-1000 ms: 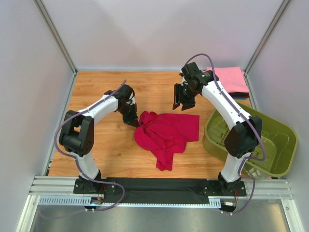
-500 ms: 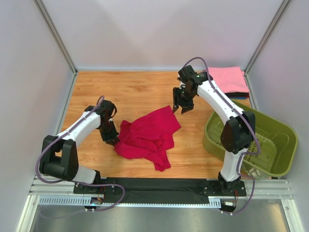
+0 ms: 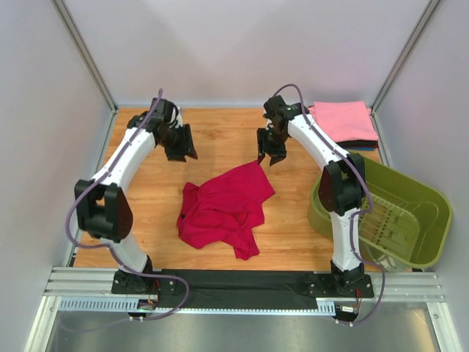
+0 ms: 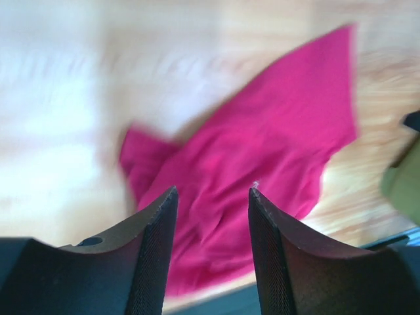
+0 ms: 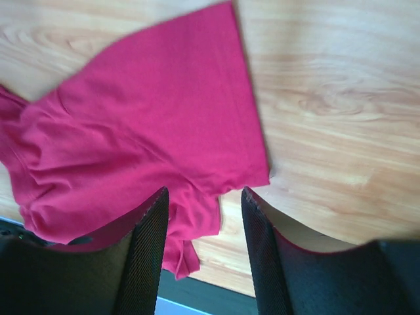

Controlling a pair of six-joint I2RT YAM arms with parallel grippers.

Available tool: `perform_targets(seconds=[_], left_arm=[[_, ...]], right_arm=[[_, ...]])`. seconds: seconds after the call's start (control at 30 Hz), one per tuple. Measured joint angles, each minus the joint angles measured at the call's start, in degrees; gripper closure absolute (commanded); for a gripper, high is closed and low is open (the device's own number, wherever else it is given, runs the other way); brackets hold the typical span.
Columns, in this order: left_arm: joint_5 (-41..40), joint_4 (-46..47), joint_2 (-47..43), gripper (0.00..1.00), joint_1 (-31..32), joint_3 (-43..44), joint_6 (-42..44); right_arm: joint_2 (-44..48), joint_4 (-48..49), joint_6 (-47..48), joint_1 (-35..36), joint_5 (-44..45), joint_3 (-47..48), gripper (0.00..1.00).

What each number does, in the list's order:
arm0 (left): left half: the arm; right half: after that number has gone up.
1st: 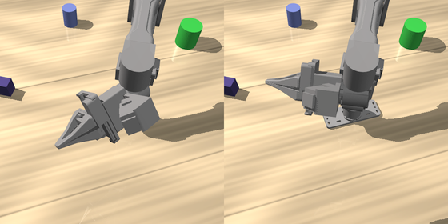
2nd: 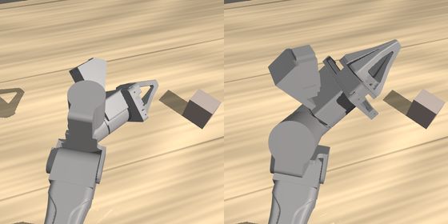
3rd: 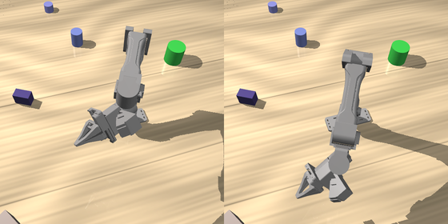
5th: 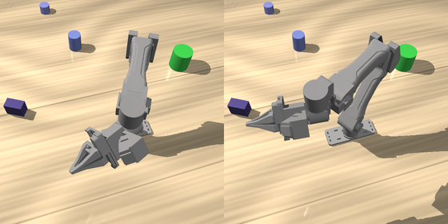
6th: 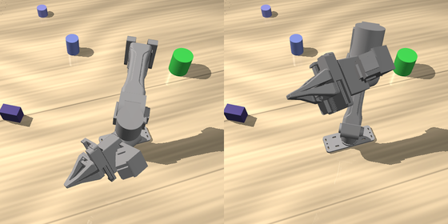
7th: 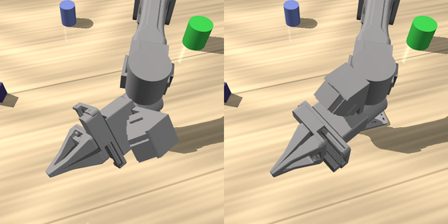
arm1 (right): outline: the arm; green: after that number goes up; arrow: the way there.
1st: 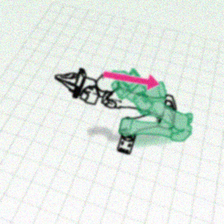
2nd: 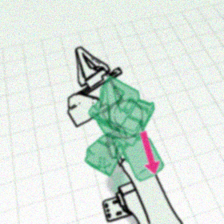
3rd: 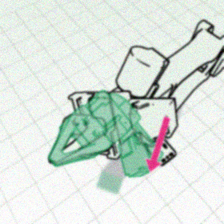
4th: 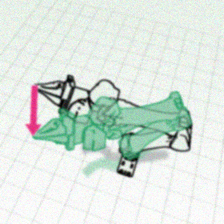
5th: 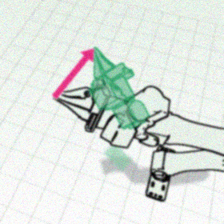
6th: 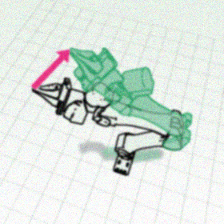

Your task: Fold and stack the t-shirts

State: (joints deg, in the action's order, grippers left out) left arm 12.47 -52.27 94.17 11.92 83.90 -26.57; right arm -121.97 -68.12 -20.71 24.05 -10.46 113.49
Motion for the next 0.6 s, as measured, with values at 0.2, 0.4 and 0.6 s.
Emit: perform_targets(seconds=[0.2,0.4,0.6], left_arm=[[6.64,3.5,17.27,0.47,1.33,21.18,7.91],[11.04,5.75,26.8,0.45,3.08,25.75,11.28],[13.03,6.14,32.94,0.45,7.63,23.91,12.57]], right_arm=[[3.48,1.7,-1.64,-3.26,-0.39,-3.28,0.51],[15.91,4.13,-5.03,-3.58,-3.34,-18.56,0.51],[18.43,5.05,-5.64,-3.23,-5.11,-19.91,0.51]])
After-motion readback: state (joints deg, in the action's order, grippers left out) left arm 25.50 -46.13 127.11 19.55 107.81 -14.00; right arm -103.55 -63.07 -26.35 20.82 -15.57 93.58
